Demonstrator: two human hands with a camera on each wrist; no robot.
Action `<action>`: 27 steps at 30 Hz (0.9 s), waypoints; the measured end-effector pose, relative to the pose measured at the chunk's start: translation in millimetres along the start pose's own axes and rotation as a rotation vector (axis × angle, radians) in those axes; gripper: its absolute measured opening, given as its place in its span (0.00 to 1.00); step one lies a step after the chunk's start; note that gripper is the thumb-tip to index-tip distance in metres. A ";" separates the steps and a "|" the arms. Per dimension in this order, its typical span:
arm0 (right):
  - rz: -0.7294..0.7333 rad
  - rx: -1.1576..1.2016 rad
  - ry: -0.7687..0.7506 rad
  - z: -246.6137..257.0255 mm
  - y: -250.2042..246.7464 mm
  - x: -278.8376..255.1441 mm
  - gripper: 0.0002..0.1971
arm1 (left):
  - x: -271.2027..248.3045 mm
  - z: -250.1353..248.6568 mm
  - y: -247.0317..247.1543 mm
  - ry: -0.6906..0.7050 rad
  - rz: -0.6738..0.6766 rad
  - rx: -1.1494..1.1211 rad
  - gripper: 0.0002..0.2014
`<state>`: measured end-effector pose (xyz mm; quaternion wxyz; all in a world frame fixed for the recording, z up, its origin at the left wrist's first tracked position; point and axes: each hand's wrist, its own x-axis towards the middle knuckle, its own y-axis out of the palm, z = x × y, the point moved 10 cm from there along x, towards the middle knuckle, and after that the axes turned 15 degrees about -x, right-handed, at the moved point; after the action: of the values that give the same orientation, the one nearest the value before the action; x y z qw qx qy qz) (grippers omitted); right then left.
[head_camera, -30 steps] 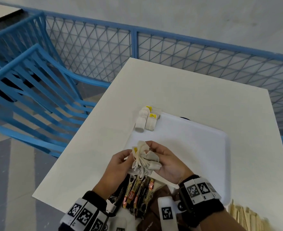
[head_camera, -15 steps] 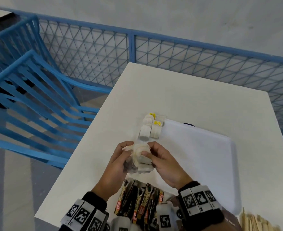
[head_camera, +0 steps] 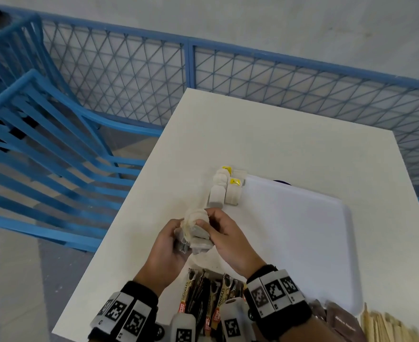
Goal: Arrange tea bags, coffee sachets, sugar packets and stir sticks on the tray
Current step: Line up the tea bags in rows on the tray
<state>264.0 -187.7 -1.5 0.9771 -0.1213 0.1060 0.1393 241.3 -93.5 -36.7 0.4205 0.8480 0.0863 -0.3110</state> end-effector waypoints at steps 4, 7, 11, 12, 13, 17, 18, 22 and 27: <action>-0.054 -0.190 -0.064 6.2 1.9 -1.0 0.06 | -4.4 -1.2 -2.8 -0.032 0.062 0.011 0.20; -0.185 -0.332 -0.101 10.7 -9.2 -4.0 0.11 | -6.8 0.0 -1.1 -0.054 0.135 0.037 0.31; -0.279 -0.392 -0.115 12.7 -22.8 -4.0 0.10 | -5.8 3.5 6.1 -0.079 0.215 0.039 0.47; -0.248 -0.391 -0.100 11.0 -22.2 -2.2 0.08 | -5.4 4.2 6.9 -0.085 0.221 0.017 0.47; -0.209 -0.377 -0.075 8.4 -21.4 -0.4 0.06 | -5.1 4.4 7.7 -0.086 0.226 -0.001 0.46; -0.168 -0.268 0.013 0.3 -23.7 -0.2 0.08 | -6.4 6.0 8.5 -0.088 0.232 0.016 0.40; -0.189 -0.271 0.010 0.9 -25.1 -1.1 0.09 | -8.1 7.6 9.8 -0.095 0.232 0.030 0.40; -0.270 -0.282 0.005 0.9 -26.7 -2.7 0.05 | -11.4 11.6 12.1 -0.116 0.205 0.053 0.30; -0.296 -0.206 0.052 -6.9 -32.0 -0.2 0.01 | -6.7 9.4 1.0 -0.127 0.138 0.030 0.10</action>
<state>272.1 -219.3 -1.3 0.9662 -0.2387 0.0974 0.0006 232.1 -100.6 -36.3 0.4328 0.8367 -0.0037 -0.3356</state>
